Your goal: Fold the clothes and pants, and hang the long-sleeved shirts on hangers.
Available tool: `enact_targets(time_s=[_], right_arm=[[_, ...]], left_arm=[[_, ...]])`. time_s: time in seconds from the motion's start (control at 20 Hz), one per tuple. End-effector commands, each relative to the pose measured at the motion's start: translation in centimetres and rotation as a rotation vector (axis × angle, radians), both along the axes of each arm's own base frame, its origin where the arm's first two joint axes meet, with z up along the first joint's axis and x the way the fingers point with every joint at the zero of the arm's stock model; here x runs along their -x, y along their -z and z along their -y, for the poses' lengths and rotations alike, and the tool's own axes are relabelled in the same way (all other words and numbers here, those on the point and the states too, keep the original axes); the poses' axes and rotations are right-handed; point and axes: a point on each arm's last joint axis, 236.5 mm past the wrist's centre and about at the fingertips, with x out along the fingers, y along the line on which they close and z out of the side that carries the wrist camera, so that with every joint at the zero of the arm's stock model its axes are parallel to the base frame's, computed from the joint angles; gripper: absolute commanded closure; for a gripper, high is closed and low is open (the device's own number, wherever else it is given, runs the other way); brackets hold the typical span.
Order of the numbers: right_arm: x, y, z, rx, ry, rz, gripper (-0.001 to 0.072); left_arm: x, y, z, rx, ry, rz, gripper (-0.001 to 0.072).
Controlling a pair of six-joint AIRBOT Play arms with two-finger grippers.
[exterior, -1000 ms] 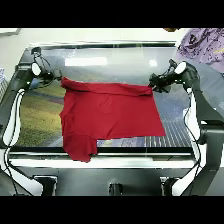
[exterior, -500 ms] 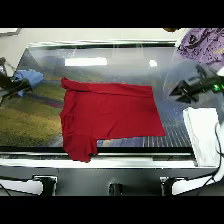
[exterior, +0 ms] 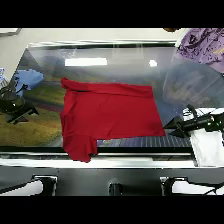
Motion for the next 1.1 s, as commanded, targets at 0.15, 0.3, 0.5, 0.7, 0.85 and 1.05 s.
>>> enact_targets(time_s=[0.15,0.3,0.5,0.7,0.85,1.05], right_arm=[[-0.6,2.0,0.5,0.041,0.017,0.057,0.0154],[-0.6,2.5,-1.1,-0.009,-0.008,0.04,0.0155],[-0.3,2.9,-4.4,-0.02,-0.112,0.027,0.0438],[-0.4,2.2,-4.6,-0.028,-0.106,0.035,0.0682],[-0.8,1.4,-4.5,-0.014,-0.096,0.056,0.0682],[-1.0,0.7,-4.4,-0.004,-0.087,0.072,0.0681]], left_arm=[[0.6,0.5,0.4,0.017,0.0,-0.01,0.0093],[0.6,0.5,0.5,0.018,0.0,-0.009,0.0093],[0.8,0.5,0.6,0.026,0.0,-0.018,0.0093],[1.6,1.2,0.8,0.047,-0.003,-0.03,0.0092],[2.2,3.5,2.3,0.196,-0.05,0.049,0.0092],[3.3,6.2,8.2,0.467,-0.039,0.152,0.0092]])
